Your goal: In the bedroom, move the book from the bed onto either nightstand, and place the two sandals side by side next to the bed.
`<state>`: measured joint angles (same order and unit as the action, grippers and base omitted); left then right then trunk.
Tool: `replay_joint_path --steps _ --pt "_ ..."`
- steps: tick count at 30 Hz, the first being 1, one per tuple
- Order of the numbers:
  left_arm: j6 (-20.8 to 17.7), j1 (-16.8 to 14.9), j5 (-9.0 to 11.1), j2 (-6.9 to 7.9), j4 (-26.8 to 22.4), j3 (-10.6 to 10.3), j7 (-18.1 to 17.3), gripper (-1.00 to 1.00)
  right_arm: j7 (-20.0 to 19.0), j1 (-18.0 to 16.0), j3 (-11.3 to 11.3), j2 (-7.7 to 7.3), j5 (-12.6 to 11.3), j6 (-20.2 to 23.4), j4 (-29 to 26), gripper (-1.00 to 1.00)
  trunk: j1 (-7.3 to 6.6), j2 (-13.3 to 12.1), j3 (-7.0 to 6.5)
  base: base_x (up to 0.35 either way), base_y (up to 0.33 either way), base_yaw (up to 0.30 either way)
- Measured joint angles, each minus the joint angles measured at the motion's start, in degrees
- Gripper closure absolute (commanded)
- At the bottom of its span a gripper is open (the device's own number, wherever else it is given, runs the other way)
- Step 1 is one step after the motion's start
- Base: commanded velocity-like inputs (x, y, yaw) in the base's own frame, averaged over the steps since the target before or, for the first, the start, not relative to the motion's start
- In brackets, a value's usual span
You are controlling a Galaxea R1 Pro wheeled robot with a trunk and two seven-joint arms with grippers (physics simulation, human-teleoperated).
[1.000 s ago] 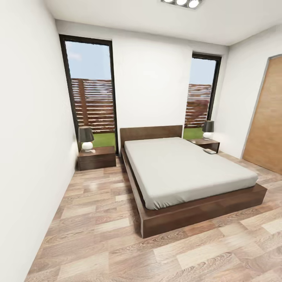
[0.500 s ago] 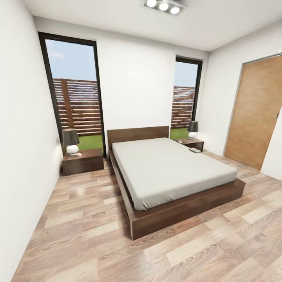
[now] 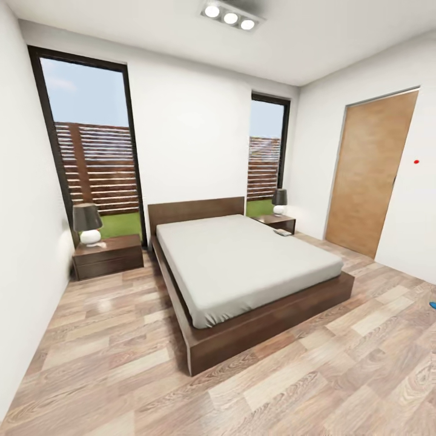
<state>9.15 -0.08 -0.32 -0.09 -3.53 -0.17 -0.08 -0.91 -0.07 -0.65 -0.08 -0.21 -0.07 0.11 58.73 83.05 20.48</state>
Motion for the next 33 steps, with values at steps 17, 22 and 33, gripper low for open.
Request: replay_joint_path --steps 17,22,33 --pt "0.0 0.0 0.0 0.07 0.0 0.0 0.0 -1.00 0.0 0.0 0.1 0.01 0.0 0.0 0.0 -1.00 0.00 0.0 -0.17 0.000 0.000 -0.249" --pt "0.0 0.0 0.0 0.09 -0.1 0.0 0.0 -1.00 0.0 0.0 0.0 0.00 0.1 -0.7 0.0 -1.00 0.00 0.0 -0.17 0.000 0.000 -0.090" --pt "0.0 0.0 0.0 0.17 -0.1 0.0 0.0 -1.00 0.0 0.0 -0.2 0.00 0.0 -0.9 0.0 -1.00 0.00 0.0 -0.17 0.000 0.000 -0.004"
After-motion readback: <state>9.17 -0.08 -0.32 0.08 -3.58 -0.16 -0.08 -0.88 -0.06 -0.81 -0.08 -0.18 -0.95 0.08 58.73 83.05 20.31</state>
